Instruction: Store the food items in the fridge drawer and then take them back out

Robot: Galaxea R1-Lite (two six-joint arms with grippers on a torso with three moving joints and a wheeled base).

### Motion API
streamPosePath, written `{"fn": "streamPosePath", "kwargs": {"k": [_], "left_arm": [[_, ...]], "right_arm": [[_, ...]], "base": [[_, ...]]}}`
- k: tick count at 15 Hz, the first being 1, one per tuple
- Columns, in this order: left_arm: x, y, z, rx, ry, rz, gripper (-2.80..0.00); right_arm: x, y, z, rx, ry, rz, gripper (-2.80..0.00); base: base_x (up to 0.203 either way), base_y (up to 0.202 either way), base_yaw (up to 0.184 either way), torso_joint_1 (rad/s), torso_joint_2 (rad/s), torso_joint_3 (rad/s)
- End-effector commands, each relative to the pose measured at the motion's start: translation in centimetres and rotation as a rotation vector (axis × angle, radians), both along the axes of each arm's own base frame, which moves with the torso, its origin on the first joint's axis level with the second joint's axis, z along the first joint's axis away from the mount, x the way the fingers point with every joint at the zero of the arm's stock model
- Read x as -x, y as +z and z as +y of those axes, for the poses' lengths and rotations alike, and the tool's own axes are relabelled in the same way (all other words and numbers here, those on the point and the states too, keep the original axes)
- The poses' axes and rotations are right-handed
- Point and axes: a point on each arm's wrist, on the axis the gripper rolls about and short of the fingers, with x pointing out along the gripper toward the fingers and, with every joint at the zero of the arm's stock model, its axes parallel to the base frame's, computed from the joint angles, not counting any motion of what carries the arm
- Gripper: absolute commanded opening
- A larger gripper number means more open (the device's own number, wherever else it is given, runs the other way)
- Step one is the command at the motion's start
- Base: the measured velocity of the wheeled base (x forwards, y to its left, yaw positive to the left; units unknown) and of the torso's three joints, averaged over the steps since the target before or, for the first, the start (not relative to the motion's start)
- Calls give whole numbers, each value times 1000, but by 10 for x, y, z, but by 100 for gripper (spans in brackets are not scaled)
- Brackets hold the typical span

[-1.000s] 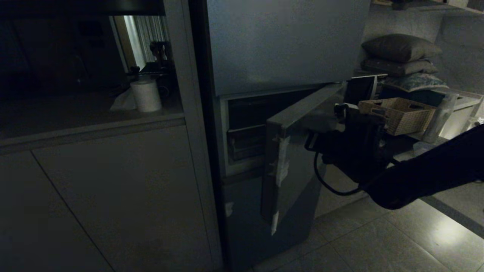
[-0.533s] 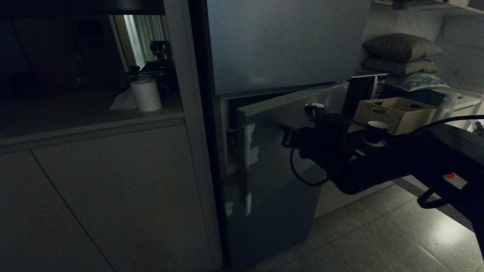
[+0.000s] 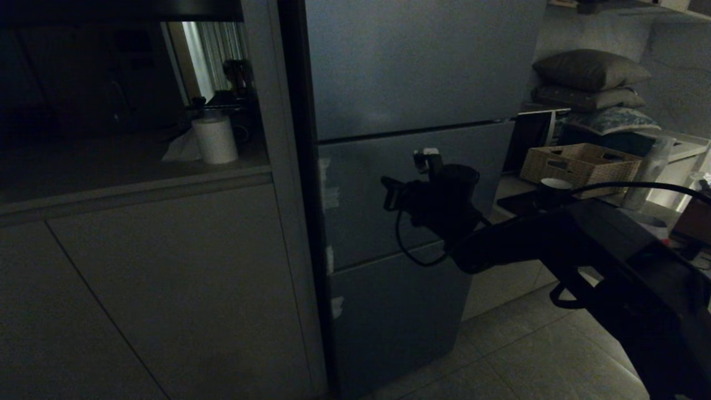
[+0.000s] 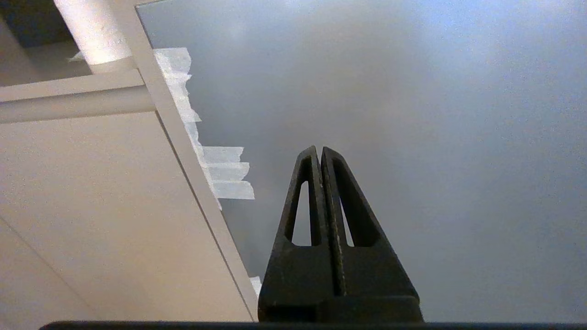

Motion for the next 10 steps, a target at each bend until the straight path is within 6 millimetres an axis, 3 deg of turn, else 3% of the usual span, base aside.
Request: {"fn": "streamPosePath", "kwargs": {"k": [1,3,5,7,10], "left_arm": [[0,0,0,0,0,0,-280],[0,0,0,0,0,0,-280],[0,0,0,0,0,0,-280],[0,0,0,0,0,0,-280],[0,0,0,0,0,0,-280]], "right_arm": [[1,-7,-1,-4,-1,-6,-280],[8,-5,-4,-3,-2,-2,-280],[36,3,-13,24,6,53,-280],[82,31,-30,38,20,77,-280],[167,70,-68,41,33,74,-280]], "base": [[0,0,0,0,0,0],[0,0,0,0,0,0],[0,0,0,0,0,0],[0,0,0,0,0,0],[0,0,0,0,0,0]]}}
